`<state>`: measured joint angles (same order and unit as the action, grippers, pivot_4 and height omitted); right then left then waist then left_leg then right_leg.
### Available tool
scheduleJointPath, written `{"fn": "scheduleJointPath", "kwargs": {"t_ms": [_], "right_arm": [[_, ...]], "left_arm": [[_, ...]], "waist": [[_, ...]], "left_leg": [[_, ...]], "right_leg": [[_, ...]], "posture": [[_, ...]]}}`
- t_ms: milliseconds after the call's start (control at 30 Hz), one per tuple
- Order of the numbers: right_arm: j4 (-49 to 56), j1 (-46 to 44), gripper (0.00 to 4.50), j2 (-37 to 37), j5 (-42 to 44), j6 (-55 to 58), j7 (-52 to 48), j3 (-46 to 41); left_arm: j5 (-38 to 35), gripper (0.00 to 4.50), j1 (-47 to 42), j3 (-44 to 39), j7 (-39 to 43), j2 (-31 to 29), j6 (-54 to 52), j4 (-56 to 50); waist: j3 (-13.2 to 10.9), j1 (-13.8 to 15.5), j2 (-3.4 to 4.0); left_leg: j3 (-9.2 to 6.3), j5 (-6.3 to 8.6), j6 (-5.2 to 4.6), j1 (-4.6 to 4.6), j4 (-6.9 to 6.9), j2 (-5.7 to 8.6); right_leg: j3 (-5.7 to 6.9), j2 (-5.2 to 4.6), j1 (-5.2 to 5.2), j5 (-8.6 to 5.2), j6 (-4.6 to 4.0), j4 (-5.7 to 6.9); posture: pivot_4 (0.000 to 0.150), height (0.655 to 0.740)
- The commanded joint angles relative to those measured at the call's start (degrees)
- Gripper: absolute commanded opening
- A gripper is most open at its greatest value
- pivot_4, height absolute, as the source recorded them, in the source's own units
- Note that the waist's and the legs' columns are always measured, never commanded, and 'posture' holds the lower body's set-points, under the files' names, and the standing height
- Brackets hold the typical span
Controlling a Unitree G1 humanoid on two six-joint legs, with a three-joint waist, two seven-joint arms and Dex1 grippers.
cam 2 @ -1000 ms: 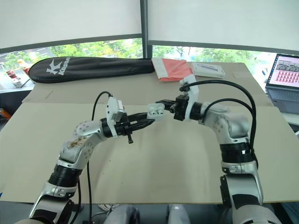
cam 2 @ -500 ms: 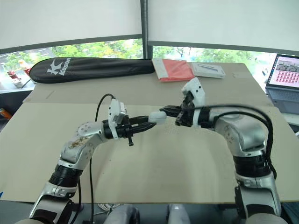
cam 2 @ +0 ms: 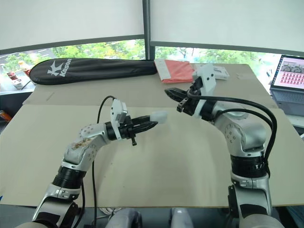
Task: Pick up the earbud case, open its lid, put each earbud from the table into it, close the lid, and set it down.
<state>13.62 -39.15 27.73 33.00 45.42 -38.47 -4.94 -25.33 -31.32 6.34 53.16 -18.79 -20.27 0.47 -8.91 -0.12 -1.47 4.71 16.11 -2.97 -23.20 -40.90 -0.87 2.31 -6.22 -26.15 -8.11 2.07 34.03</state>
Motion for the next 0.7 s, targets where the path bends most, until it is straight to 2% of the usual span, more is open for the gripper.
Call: {"fn": "scheduleJointPath", "kwargs": {"t_ms": [33, 200, 400, 433, 600, 700], "right_arm": [[5.6, 2.4, 0.04, 0.8, 0.9, 1.4, -0.1, 2.1], [5.2, 5.6, 0.04, 3.0, -2.2, 3.0, 1.6, 5.2], [6.4, 7.4, 0.04, 5.0, 1.2, 2.0, -0.7, 0.9], [7.0, 8.3, 0.61, 5.8, 2.3, 2.1, -1.8, 0.0], [9.7, 14.0, 2.30, 10.3, 9.1, 4.1, -7.4, -5.1], [10.1, 19.6, 3.36, 14.9, 4.6, -2.3, -12.1, -3.8]], "left_arm": [[-0.6, 0.54, -1.2, -0.8, -0.3, 0.5, 0.1, -1.4], [-0.6, 0.54, -2.0, -0.9, -0.2, 0.7, 0.1, -1.1], [-1.0, 0.54, -1.7, -0.5, -1.4, 0.6, -4.7, -1.2], [-1.2, 0.54, -1.7, -0.4, -1.9, 0.5, -6.6, -1.1], [-7.8, 0.54, -2.6, -3.8, -7.0, 2.4, -22.2, 0.1], [-12.1, 0.54, -3.5, -7.6, -13.1, 5.7, -31.8, 1.8]], "waist": [[0.0, 0.1, 0.00], [0.0, 0.2, 0.00], [0.0, 0.2, 0.00], [0.0, 0.2, 0.00], [0.0, 0.6, -0.03], [0.0, 0.8, -0.04]], "left_leg": [[0.00, 0.01, -0.02, -0.02, -0.01, 0.01], [0.03, 0.03, -0.05, -0.04, -0.11, 0.05], [0.01, 0.01, -0.03, 0.02, -0.09, 0.02], [0.01, 0.01, -0.03, 0.02, -0.09, 0.02], [-0.01, 0.03, -0.05, -0.02, -0.11, 0.03], [-0.08, 0.03, -0.05, 0.01, -0.14, 0.03]], "right_leg": [[0.00, 0.00, 0.01, 0.00, 0.00, 0.00], [-0.03, -0.04, 0.02, 0.00, 0.00, -0.03], [-0.03, -0.01, 0.02, -0.01, 0.00, -0.02], [-0.03, -0.01, 0.02, -0.01, 0.00, -0.03], [-0.04, -0.02, 0.03, -0.01, 0.02, -0.04], [-0.04, -0.02, 0.06, -0.03, 0.05, -0.04]], "posture": [[0.150, 0.7400], [0.150, 0.7400], [0.150, 0.7400], [0.150, 0.7400], [0.150, 0.7400], [0.150, 0.7400]]}}
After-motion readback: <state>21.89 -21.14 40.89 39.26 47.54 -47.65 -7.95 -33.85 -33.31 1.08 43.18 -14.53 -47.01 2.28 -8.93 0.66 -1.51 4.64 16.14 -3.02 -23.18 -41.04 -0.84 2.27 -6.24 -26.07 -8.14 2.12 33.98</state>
